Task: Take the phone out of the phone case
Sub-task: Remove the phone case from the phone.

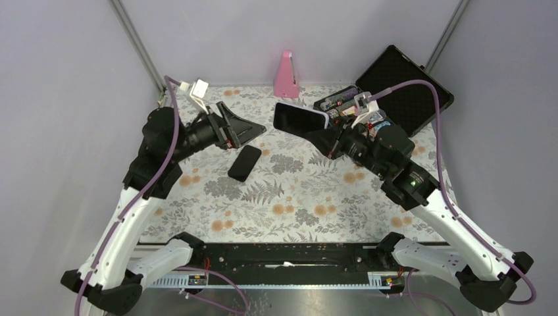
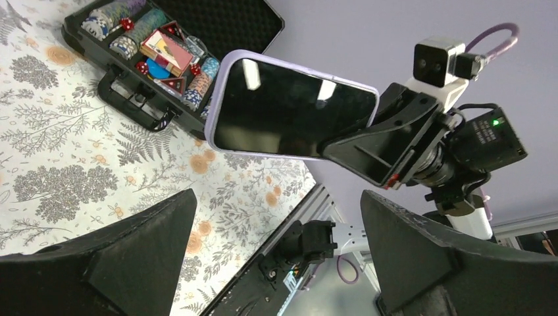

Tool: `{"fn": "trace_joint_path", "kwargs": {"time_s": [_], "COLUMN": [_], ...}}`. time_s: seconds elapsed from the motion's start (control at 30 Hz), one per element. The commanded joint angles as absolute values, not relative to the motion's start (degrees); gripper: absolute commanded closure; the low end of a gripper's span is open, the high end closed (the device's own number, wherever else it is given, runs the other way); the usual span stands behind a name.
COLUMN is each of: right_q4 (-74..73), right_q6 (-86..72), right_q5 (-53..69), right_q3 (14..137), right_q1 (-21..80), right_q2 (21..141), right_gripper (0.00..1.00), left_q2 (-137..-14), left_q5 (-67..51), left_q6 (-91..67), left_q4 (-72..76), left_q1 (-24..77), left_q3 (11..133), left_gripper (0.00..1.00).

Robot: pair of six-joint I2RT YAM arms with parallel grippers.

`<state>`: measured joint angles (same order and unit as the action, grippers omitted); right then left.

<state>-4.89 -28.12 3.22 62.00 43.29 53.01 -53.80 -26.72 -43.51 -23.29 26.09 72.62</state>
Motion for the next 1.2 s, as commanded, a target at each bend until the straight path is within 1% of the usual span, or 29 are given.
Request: {"fn": "trace_joint_path", "kwargs": {"time_s": [0.0, 0.07, 0.17, 0.2, 0.23, 0.33, 0.43, 0.53, 0.57, 0.6, 0.8, 0.87, 0.9, 0.93, 1.0, 1.03, 1.07, 1.1, 1.17], "right_q4": [-0.67, 4.81, 7.19, 7.41, 8.43, 11.41, 12.42, 13.66, 13.64, 13.62, 10.06, 9.45, 9.25, 8.78, 8.27, 7.61, 8.03, 9.33, 12.79], "right_q6": [-48.29, -54.67, -59.87, -61.15, -62.59, -67.99, -72.34, -75.44, -75.83, -76.05, -75.24, -73.85, -72.97, -72.41, -70.94, -70.87, -71.17, -71.38, -72.45], "right_q5": [16.42, 21.71, 23.96, 24.15, 24.41, 24.66, 25.26, 25.40, 25.55, 25.73, 26.72, 26.15, 25.71, 25.24, 24.58, 24.20, 23.85, 23.64, 21.90], "right_q3": [66.04, 65.47, 65.58, 65.83, 65.58, 64.43, 63.86, 62.75, 62.68, 62.60, 63.15, 62.89, 62.73, 62.67, 62.52, 62.22, 61.59, 60.43, 57.50], "right_q1": [38.06, 35.92, 35.08, 35.07, 35.07, 35.06, 35.01, 34.98, 34.96, 34.98, 34.56, 34.33, 34.28, 34.21, 34.04, 33.83, 33.57, 33.31, 33.14], "right_q2": [54.97, 55.84, 56.69, 56.85, 56.98, 57.69, 58.59, 59.21, 59.44, 59.69, 60.62, 60.35, 60.04, 59.84, 59.28, 58.90, 58.31, 57.56, 55.07], "right_gripper": [1.00, 1.00, 1.00, 1.00, 1.00, 1.00, 1.00, 1.00, 1.00, 1.00, 1.00, 0.91, 0.85, 0.76, 0.52, 0.42, 0.35, 0.30, 0.26], "left_q2": [-58.55, -60.18, -61.77, -62.08, -62.33, -63.94, -64.96, -65.52, -65.76, -65.96, -66.38, -66.04, -65.98, -66.00, -66.22, -66.33, -66.47, -66.67, -67.35], "left_q5": [-34.22, -36.45, -40.11, -41.41, -42.12, -43.00, -43.74, -44.56, -44.80, -45.16, -46.92, -47.30, -47.35, -47.56, -47.45, -47.32, -47.32, -47.00, -46.50], "left_q6": [-44.16, -48.69, -57.69, -61.46, -67.25, -75.84, -81.94, -86.77, -87.61, -88.40, -90.43, -90.42, -90.44, -90.48, -91.01, -91.42, -92.13, -93.13, -96.03], "left_q4": [-17.96, -15.10, -7.87, -3.24, 3.81, 12.25, 19.13, 24.89, 25.75, 26.61, 26.88, 25.70, 25.08, 24.68, 24.76, 24.89, 25.31, 26.28, 29.03], "left_q1": [24.16, 23.36, 22.22, 22.12, 22.15, 22.05, 22.05, 22.06, 22.06, 22.06, 22.06, 22.06, 21.99, 21.98, 21.82, 21.61, 21.27, 21.01, 20.26], "left_q3": [74.32, 73.80, 70.65, 68.96, 67.29, 64.38, 61.92, 60.18, 60.12, 60.17, 60.22, 59.72, 59.60, 59.67, 60.03, 60.41, 60.78, 61.04, 61.52], "left_gripper": [0.01, 0.01, 0.01, 0.01, 0.02, 0.08, 0.21, 0.39, 0.43, 0.52, 0.85, 0.97, 1.00, 1.00, 1.00, 1.00, 1.00, 1.00, 1.00]}}
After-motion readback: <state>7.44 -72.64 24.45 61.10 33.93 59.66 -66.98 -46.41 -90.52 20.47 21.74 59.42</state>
